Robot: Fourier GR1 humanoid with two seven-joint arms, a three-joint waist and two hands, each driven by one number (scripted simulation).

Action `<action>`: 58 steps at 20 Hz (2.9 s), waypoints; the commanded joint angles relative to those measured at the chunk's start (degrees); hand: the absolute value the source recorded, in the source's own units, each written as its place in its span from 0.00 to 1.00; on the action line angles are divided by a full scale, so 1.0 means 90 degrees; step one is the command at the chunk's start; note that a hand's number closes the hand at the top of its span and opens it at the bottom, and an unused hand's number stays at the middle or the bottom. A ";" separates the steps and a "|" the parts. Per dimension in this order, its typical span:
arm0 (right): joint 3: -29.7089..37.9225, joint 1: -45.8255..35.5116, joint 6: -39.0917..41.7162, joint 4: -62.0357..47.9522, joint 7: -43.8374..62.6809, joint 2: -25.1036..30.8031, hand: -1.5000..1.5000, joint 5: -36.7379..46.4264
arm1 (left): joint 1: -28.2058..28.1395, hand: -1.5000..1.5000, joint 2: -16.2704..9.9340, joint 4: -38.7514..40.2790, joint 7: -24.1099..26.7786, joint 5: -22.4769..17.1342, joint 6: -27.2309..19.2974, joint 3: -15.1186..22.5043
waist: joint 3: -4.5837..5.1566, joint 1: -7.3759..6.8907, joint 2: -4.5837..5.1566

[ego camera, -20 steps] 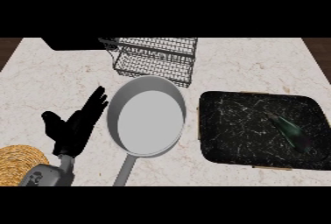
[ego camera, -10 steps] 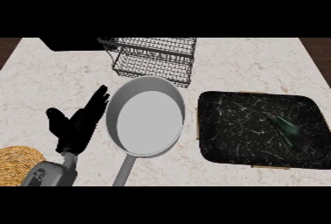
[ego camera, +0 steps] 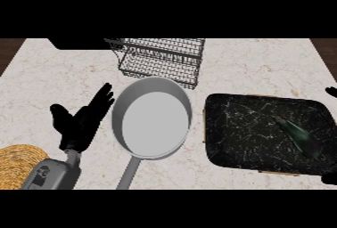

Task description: Pick the eggplant from the tray and place it in the tiered basket

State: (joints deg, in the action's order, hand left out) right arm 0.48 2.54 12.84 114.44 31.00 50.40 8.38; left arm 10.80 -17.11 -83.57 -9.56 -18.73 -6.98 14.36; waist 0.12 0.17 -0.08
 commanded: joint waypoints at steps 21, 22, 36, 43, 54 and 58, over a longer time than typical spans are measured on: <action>-0.0611 0.0481 0.0740 -0.0262 0.0776 -0.1579 0.00 0.2800 | -0.0289 0.50 0.0622 -0.0247 -0.0255 0.0752 0.0378 -0.0491 | -0.0014 0.0006 0.0000; -0.1006 0.0273 0.0352 -0.0596 0.0792 -0.1935 0.00 0.3277 | -0.0198 0.50 0.0469 -0.0540 -0.0639 0.0519 0.0532 -0.0622 | -0.0015 -0.0017 0.0002; 0.0123 -0.0074 0.0190 -0.2187 -0.0890 -0.2417 0.00 0.3876 | -0.0092 0.50 0.0957 -0.0035 -0.0327 0.1034 0.0805 -0.0939 | -0.0015 -0.0020 0.0009; 0.0318 -0.0251 0.0409 -0.2205 -0.0861 -0.2854 0.00 0.4034 | -0.0452 0.50 0.1149 -0.0207 -0.0168 0.1256 0.0944 -0.0941 | -0.0013 -0.0020 0.0006; 0.0505 -0.0918 -0.0073 -0.3967 -0.1582 -0.3119 0.00 0.4497 | 0.0140 0.50 0.1202 0.0139 -0.0294 0.1366 0.1026 -0.1313 | -0.0014 -0.0025 0.0014; 0.0755 -0.1132 -0.0046 -0.4435 -0.2025 -0.2927 0.00 0.4354 | -0.0025 0.50 0.1129 -0.0197 -0.0613 0.1310 0.1072 -0.1318 | -0.0016 -0.0052 0.0013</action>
State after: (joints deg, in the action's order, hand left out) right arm 5.94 -4.94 13.07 80.96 15.68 23.53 47.67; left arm 10.73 -6.09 -83.84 -13.33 -6.54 2.18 3.45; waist 0.82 -0.08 -0.37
